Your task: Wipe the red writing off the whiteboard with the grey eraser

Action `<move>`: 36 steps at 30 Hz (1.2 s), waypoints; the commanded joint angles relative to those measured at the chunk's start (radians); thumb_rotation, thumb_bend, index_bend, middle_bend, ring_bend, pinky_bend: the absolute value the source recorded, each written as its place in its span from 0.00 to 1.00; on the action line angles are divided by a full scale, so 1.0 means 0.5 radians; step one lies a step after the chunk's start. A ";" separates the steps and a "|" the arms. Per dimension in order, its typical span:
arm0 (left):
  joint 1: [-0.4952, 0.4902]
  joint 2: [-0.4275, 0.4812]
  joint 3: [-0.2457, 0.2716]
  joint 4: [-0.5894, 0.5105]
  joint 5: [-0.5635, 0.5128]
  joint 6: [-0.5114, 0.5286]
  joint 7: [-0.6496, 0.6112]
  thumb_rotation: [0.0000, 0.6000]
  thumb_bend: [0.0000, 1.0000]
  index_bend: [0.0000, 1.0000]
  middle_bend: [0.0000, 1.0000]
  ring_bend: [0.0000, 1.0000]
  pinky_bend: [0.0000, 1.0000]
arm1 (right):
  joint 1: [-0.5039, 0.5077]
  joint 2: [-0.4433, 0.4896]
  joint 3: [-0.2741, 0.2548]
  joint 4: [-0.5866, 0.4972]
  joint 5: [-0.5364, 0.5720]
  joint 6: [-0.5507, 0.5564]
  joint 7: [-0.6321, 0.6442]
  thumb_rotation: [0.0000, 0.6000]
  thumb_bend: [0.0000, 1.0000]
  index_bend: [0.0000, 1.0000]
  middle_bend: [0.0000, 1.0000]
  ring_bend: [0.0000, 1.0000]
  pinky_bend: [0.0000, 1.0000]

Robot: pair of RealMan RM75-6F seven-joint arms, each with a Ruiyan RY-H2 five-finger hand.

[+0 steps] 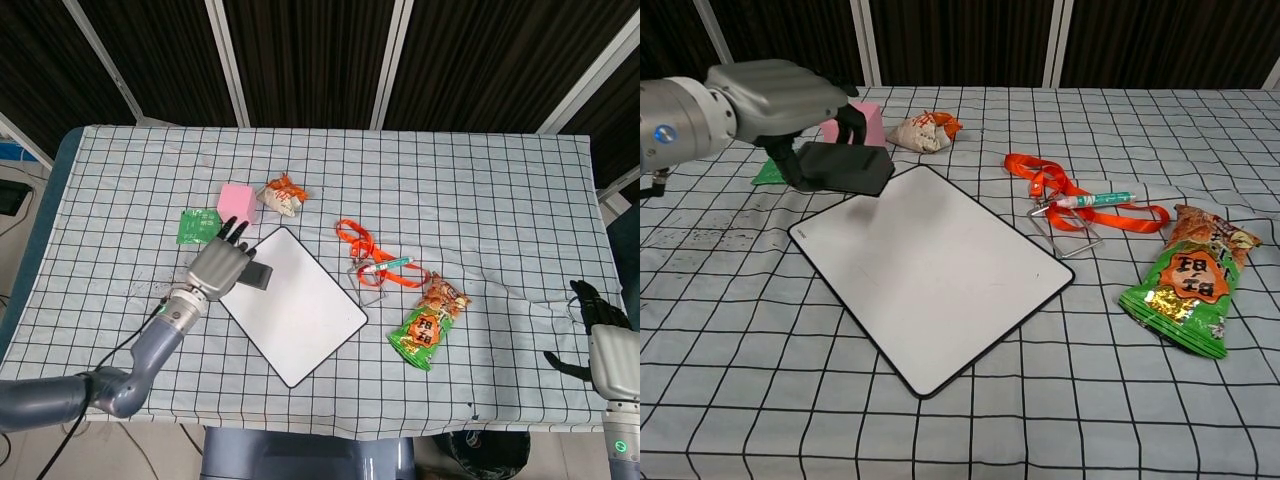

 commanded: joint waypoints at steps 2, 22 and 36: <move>0.156 0.234 0.106 -0.089 0.175 0.084 -0.204 1.00 0.31 0.38 0.42 0.00 0.00 | 0.000 -0.002 0.000 0.001 0.001 0.000 -0.004 1.00 0.19 0.04 0.11 0.20 0.21; 0.484 0.243 0.307 0.594 0.442 -0.048 -0.931 1.00 0.31 0.38 0.42 0.00 0.00 | -0.002 0.001 -0.002 -0.007 -0.002 0.001 0.004 1.00 0.19 0.04 0.11 0.20 0.21; 0.478 0.054 0.271 0.833 0.516 -0.165 -0.966 1.00 0.24 0.35 0.36 0.00 0.00 | -0.003 0.002 -0.001 -0.007 -0.001 0.001 0.011 1.00 0.19 0.05 0.12 0.20 0.21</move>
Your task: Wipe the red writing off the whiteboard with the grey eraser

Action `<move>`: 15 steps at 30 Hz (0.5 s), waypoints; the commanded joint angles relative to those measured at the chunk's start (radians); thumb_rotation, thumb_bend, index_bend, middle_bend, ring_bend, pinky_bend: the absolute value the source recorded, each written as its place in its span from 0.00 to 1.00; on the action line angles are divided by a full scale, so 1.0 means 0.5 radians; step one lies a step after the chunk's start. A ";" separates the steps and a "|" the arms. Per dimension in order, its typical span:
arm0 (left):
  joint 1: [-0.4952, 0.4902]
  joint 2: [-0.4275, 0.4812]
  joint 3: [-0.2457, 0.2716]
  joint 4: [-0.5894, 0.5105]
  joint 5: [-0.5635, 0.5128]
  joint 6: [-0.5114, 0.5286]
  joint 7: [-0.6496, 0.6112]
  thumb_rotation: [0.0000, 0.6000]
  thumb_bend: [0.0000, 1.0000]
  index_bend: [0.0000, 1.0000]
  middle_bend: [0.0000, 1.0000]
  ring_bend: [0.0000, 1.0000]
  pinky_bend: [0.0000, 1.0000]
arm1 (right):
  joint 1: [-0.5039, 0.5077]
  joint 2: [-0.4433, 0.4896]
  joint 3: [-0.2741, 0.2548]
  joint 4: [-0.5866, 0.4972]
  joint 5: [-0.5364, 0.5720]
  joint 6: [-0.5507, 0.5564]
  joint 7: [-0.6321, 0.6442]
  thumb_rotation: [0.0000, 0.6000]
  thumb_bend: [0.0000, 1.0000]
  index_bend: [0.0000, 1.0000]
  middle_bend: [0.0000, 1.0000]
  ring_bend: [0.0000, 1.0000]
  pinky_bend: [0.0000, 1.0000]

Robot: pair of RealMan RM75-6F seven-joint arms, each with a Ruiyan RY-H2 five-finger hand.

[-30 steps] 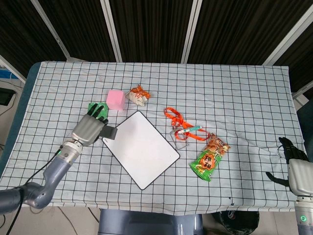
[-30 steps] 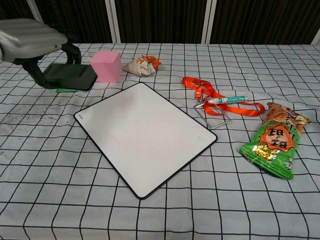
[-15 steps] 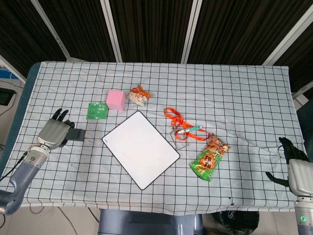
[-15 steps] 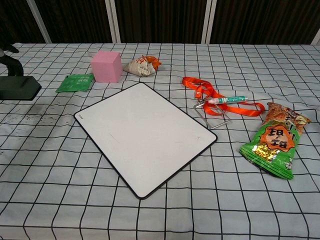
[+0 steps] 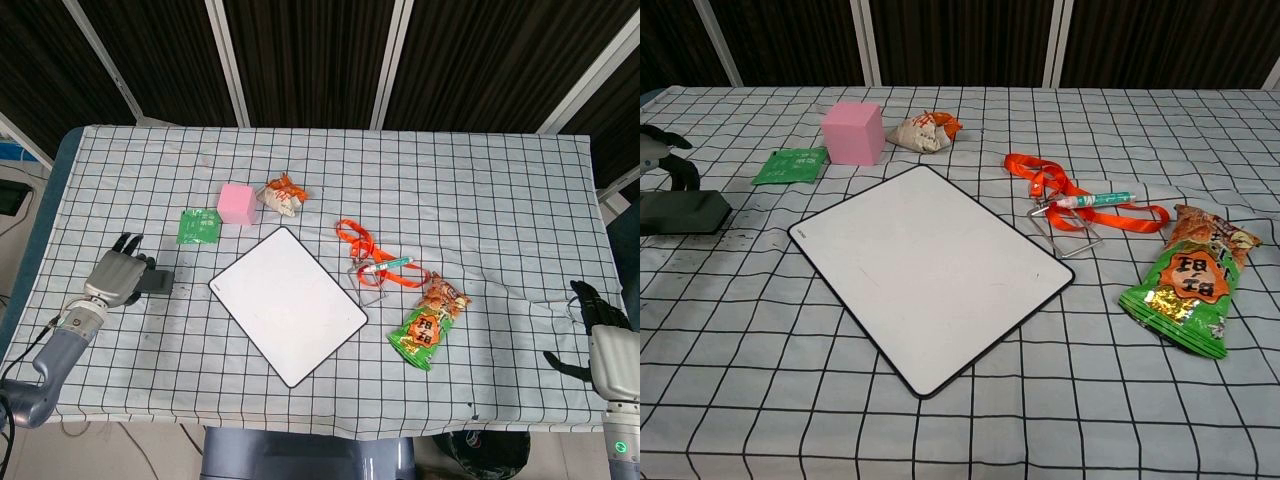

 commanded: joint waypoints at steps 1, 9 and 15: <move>-0.002 -0.020 -0.009 0.004 0.009 -0.010 0.022 1.00 0.22 0.33 0.33 0.00 0.00 | -0.001 0.000 0.000 0.000 0.000 0.001 0.001 1.00 0.19 0.05 0.12 0.20 0.21; 0.019 0.039 -0.026 -0.125 -0.032 -0.012 0.141 1.00 0.11 0.11 0.14 0.00 0.00 | -0.001 0.005 0.002 0.002 0.006 -0.003 0.006 1.00 0.19 0.05 0.12 0.20 0.21; 0.110 0.277 -0.078 -0.548 -0.048 0.269 0.314 1.00 0.11 0.07 0.11 0.00 0.00 | 0.000 0.005 0.003 0.002 0.007 -0.004 0.009 1.00 0.19 0.05 0.12 0.20 0.21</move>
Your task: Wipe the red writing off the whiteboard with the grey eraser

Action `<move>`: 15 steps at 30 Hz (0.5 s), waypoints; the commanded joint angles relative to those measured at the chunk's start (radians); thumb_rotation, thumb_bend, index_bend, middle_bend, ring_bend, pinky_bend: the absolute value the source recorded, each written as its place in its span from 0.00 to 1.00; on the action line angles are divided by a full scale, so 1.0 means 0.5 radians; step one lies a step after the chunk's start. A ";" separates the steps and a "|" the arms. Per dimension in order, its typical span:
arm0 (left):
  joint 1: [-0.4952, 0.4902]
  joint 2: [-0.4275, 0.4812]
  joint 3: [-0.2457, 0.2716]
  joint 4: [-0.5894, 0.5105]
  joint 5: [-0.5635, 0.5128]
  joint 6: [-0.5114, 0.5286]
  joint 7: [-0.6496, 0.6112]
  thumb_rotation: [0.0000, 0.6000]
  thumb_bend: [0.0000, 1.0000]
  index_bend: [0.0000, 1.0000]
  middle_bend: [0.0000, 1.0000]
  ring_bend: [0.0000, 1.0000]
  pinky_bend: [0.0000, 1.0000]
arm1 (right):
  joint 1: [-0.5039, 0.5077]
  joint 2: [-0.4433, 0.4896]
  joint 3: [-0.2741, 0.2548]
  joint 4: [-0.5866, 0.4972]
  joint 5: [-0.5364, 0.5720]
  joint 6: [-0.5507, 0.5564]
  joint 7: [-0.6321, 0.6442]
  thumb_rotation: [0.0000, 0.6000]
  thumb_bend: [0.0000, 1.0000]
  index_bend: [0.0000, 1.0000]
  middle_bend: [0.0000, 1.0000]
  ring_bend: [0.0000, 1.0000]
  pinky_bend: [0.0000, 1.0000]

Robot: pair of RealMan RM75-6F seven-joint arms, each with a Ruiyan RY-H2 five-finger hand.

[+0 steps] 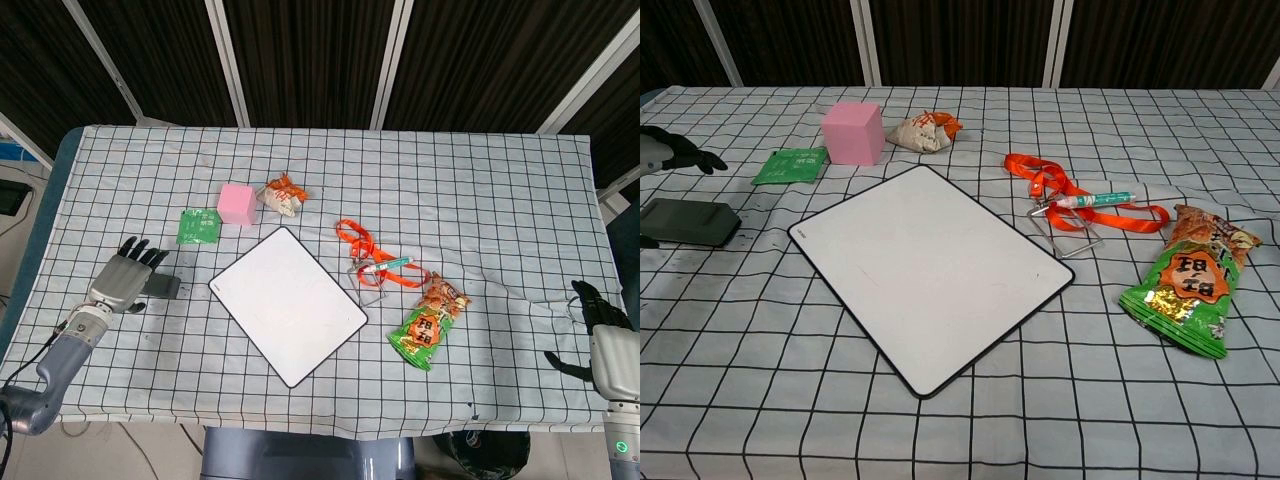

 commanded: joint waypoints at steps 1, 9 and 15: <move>0.091 0.206 -0.043 -0.338 0.004 0.266 0.147 1.00 0.11 0.07 0.10 0.00 0.00 | 0.000 0.000 -0.001 0.000 -0.002 0.001 -0.002 1.00 0.19 0.05 0.12 0.20 0.21; 0.270 0.537 0.002 -0.790 0.214 0.615 0.129 1.00 0.11 0.05 0.07 0.00 0.00 | -0.002 -0.001 -0.001 -0.002 -0.002 0.005 -0.004 1.00 0.19 0.05 0.12 0.20 0.21; 0.438 0.716 0.092 -0.964 0.450 0.860 0.004 1.00 0.10 0.02 0.06 0.00 0.00 | -0.003 -0.002 0.000 -0.001 -0.006 0.010 -0.005 1.00 0.19 0.05 0.12 0.20 0.21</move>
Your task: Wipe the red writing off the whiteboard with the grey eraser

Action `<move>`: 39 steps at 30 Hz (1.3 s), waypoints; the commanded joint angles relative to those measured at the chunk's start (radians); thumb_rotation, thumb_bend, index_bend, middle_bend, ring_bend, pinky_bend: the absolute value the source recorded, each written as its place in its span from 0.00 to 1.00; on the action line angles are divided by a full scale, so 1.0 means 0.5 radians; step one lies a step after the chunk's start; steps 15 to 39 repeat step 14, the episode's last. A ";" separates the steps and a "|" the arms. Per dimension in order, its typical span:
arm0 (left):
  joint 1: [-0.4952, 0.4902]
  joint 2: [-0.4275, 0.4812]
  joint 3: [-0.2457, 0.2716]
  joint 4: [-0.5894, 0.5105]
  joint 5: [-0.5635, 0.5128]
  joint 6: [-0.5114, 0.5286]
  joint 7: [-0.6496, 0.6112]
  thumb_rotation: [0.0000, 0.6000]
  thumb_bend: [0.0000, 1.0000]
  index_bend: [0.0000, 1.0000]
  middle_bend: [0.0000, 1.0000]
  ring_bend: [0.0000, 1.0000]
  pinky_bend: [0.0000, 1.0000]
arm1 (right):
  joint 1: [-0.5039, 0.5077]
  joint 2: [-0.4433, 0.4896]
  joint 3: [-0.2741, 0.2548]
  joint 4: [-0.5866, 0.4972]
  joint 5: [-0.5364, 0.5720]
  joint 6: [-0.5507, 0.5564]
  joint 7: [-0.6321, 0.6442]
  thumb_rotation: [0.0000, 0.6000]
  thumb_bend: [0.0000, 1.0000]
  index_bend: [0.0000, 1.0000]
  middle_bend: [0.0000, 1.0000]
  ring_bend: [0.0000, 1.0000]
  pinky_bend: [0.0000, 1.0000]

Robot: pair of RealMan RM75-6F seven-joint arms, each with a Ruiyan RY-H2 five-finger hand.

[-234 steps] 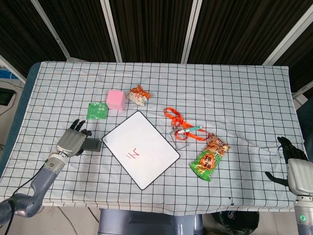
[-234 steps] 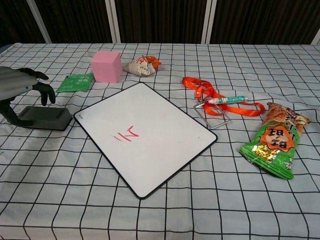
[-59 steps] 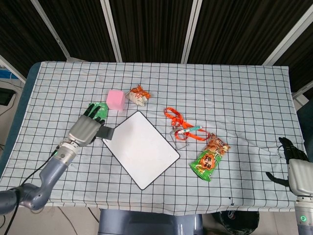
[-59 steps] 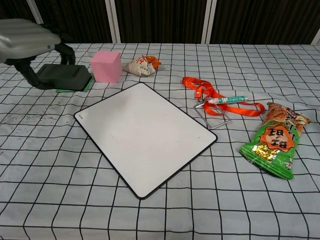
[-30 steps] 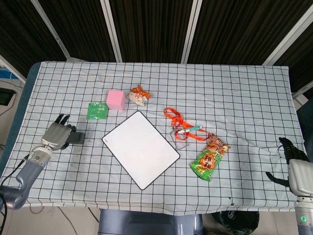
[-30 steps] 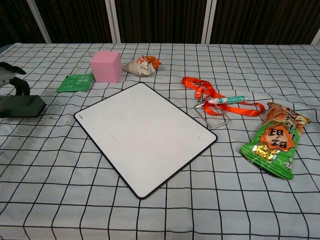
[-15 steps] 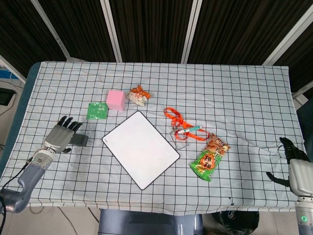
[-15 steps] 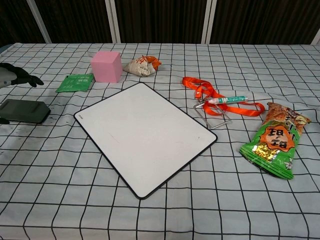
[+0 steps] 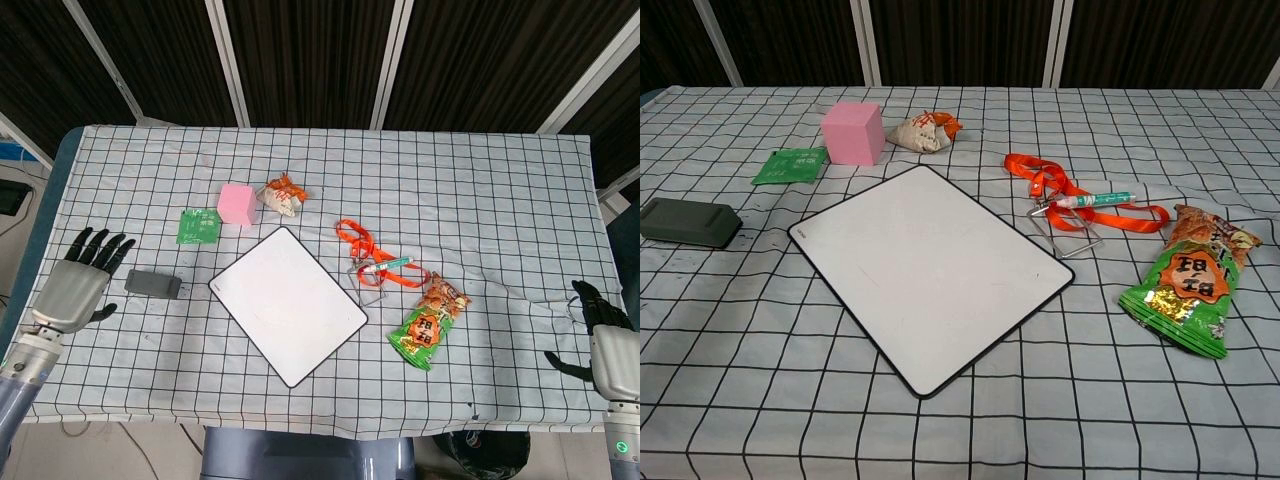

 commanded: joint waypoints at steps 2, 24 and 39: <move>0.148 0.138 0.087 -0.144 0.186 0.174 -0.166 1.00 0.10 0.02 0.06 0.00 0.00 | -0.001 -0.001 0.001 0.001 -0.007 0.008 -0.001 1.00 0.19 0.05 0.12 0.20 0.21; 0.355 0.249 0.161 -0.109 0.424 0.391 -0.351 1.00 0.10 0.02 0.05 0.00 0.00 | -0.004 -0.010 -0.001 0.013 -0.023 0.024 -0.008 1.00 0.19 0.05 0.12 0.20 0.21; 0.355 0.249 0.161 -0.109 0.424 0.391 -0.351 1.00 0.10 0.02 0.05 0.00 0.00 | -0.004 -0.010 -0.001 0.013 -0.023 0.024 -0.008 1.00 0.19 0.05 0.12 0.20 0.21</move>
